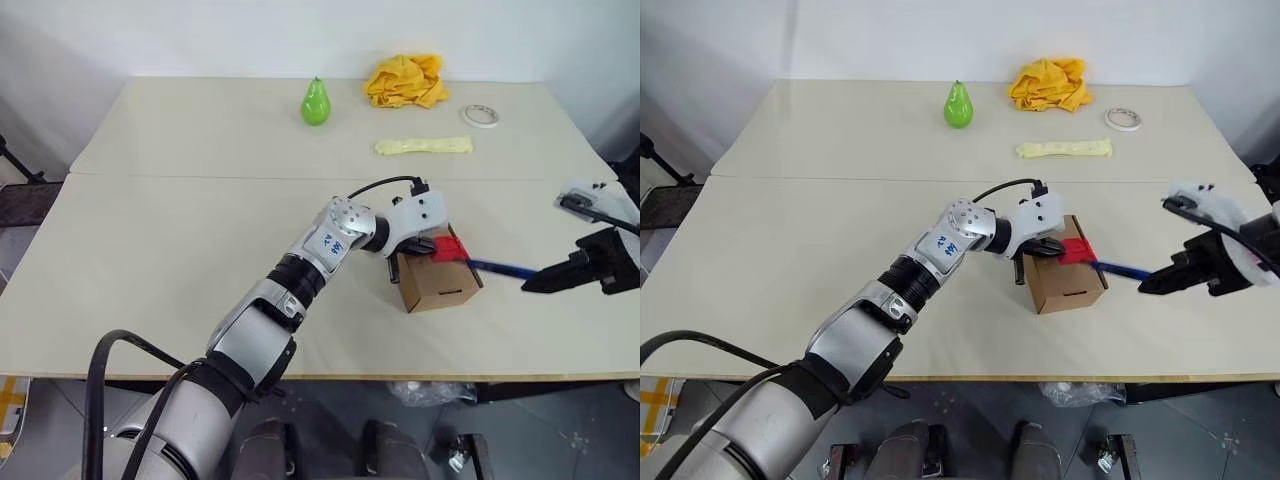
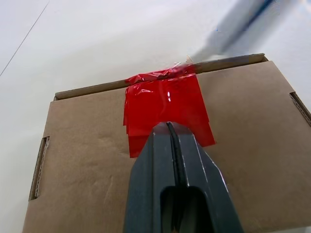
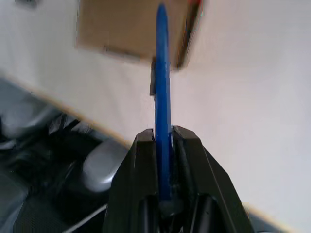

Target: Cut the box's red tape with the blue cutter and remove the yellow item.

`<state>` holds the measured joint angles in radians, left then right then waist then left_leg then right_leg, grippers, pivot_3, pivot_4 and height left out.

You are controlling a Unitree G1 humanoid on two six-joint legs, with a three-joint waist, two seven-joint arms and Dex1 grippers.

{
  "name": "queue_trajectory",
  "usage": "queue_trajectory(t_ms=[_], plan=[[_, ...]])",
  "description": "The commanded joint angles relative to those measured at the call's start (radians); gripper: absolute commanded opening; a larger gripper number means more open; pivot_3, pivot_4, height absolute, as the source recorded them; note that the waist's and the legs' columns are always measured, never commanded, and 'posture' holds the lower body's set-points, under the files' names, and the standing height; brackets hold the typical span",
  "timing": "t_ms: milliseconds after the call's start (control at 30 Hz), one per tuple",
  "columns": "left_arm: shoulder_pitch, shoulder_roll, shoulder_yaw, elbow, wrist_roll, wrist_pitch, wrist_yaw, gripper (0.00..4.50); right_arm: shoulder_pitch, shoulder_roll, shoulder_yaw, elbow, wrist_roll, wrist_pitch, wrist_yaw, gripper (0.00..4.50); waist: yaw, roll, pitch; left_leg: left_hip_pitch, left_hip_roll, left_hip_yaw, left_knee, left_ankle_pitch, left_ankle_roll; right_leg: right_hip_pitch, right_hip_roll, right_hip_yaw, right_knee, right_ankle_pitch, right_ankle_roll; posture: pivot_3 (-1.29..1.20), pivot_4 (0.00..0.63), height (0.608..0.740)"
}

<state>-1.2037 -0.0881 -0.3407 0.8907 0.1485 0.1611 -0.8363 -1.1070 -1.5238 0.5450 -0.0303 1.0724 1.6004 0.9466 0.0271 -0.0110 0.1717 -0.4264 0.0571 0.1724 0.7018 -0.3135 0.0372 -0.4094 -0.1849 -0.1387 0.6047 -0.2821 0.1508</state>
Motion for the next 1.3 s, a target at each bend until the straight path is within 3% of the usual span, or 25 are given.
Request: queue_trajectory(t_ms=[33, 233, 433, 533, 833, 1300], plan=[[0.052, -0.011, -0.054, 0.104, 0.052, 0.054, -0.011, 0.00, 0.029, -0.033, -0.071, 0.010, 0.098, 0.014, -0.053, 0.16, -0.001, -0.001, -0.001, 0.000, 0.000, 0.000, 0.000, 0.000, 0.000, 0.000, 0.000, 0.000, 0.000, 0.000, 0.000, 0.00, 0.150, 0.740], [0.047, -0.009, -0.053, 0.108, 0.050, 0.039, -0.021, 0.00, 0.101, -0.022, -0.163, 0.033, 0.171, 0.014, -0.174, 0.16, -0.001, -0.001, -0.001, 0.000, 0.001, 0.000, 0.001, 0.000, 0.000, 0.001, 0.000, 0.000, 0.000, 0.000, 0.000, 0.00, 0.150, 0.740], [0.028, -0.009, -0.032, 0.110, 0.038, 0.022, -0.018, 0.00, 0.023, 0.075, -0.300, 0.105, 0.008, 0.011, -0.200, 0.16, -0.003, -0.001, -0.001, 0.000, 0.001, 0.001, 0.002, 0.000, 0.000, 0.000, 0.000, 0.000, 0.000, 0.000, 0.000, 0.00, 0.150, 0.740], [0.030, -0.007, -0.032, 0.110, 0.039, 0.019, -0.021, 0.00, -0.011, 0.122, -0.300, 0.134, -0.086, 0.004, -0.188, 0.16, -0.001, -0.001, -0.001, 0.000, 0.001, 0.001, 0.003, 0.000, 0.000, 0.000, 0.000, 0.001, 0.000, 0.000, 0.000, 0.00, 0.150, 0.740], [0.034, -0.009, -0.031, 0.102, 0.037, 0.023, -0.025, 0.00, 0.076, 0.187, -0.302, 0.110, -0.246, -0.041, -0.130, 0.16, -0.003, 0.000, -0.001, 0.000, 0.000, 0.002, 0.003, 0.000, 0.001, -0.001, 0.000, 0.001, 0.002, 0.000, 0.000, 0.00, 0.150, 0.740], [0.040, -0.002, -0.030, 0.094, 0.036, 0.029, -0.030, 0.00, 0.173, 0.213, -0.344, 0.050, -0.296, -0.019, -0.065, 0.16, -0.003, 0.000, -0.001, 0.000, 0.000, 0.001, 0.003, 0.000, 0.001, -0.001, 0.000, 0.001, 0.002, 0.000, 0.000, 0.00, 0.150, 0.740]])
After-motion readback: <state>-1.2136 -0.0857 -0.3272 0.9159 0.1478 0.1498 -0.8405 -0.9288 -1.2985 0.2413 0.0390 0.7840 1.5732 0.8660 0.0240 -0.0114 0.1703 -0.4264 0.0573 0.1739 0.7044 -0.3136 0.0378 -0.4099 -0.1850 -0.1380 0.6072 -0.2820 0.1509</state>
